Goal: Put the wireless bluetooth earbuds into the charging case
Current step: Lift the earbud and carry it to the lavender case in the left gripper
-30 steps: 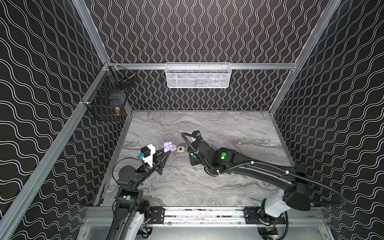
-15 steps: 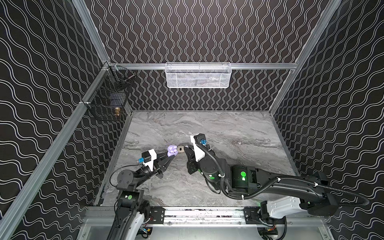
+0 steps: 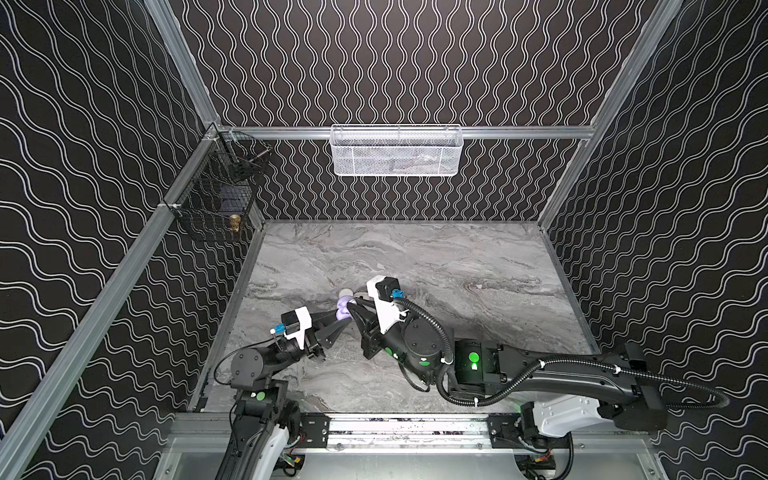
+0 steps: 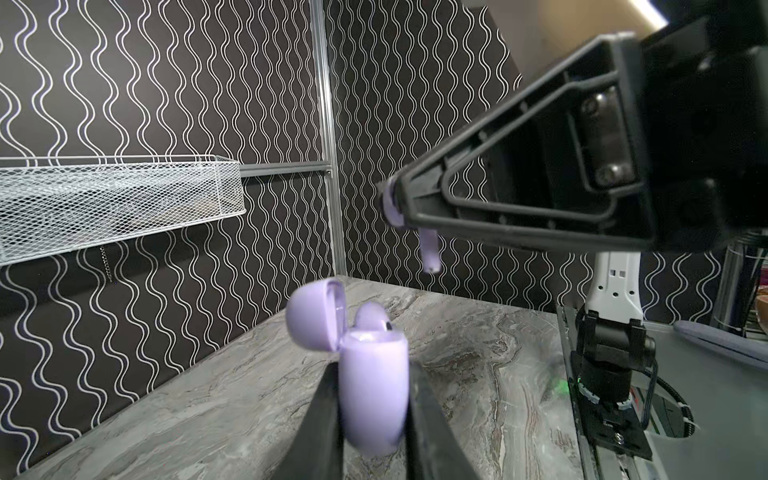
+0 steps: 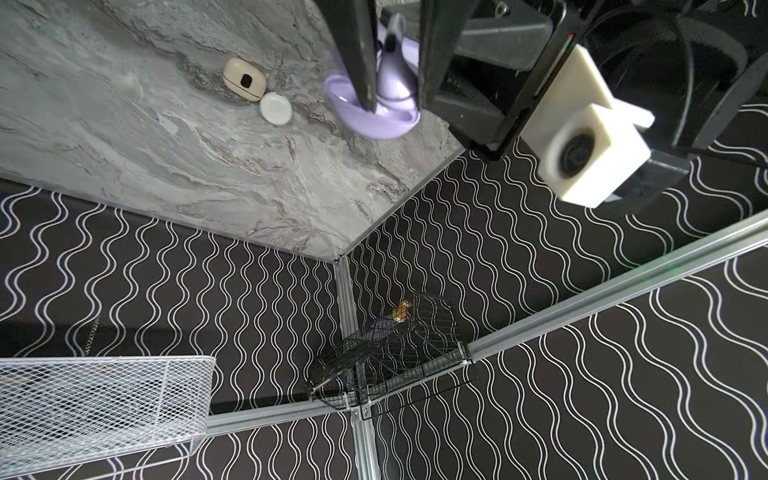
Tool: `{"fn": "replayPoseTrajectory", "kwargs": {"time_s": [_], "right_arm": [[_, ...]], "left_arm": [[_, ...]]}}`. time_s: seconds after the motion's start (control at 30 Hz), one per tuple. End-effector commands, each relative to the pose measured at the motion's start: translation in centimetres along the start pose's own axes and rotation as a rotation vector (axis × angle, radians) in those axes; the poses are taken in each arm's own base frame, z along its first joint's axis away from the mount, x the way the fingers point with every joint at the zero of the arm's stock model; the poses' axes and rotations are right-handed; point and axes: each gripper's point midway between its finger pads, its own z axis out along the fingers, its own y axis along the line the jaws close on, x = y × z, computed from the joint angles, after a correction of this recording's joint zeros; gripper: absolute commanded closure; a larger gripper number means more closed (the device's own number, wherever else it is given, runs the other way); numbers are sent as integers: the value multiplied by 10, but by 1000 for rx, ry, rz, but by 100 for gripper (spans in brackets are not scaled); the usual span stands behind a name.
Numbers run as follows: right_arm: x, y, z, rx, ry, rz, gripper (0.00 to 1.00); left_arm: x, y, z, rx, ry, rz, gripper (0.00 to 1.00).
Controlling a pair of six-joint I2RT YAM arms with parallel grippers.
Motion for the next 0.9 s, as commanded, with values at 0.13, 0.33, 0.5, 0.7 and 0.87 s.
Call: {"fn": "replayPoseTrajectory", "kwargs": {"time_s": [0.13,0.33,0.5,0.7,0.87], "right_arm": [[0,9,7,-32,-31,19,84],[5,8,12,-12,-26,5,84],[4,7,12,-4,-33,1,84],[-7,1,3,6,-70,21,85],[-12,-2,-2,1,-102,35,85]], "left_arm": [[-8,-7,-1,30,-28,23,100],[-9,-8,-1,31,-30,25,100],[-10,-9,-2,32,-32,28,100],[-10,-9,-2,32,-32,28,100],[-10,-9,-2,32,-33,29,100]]}}
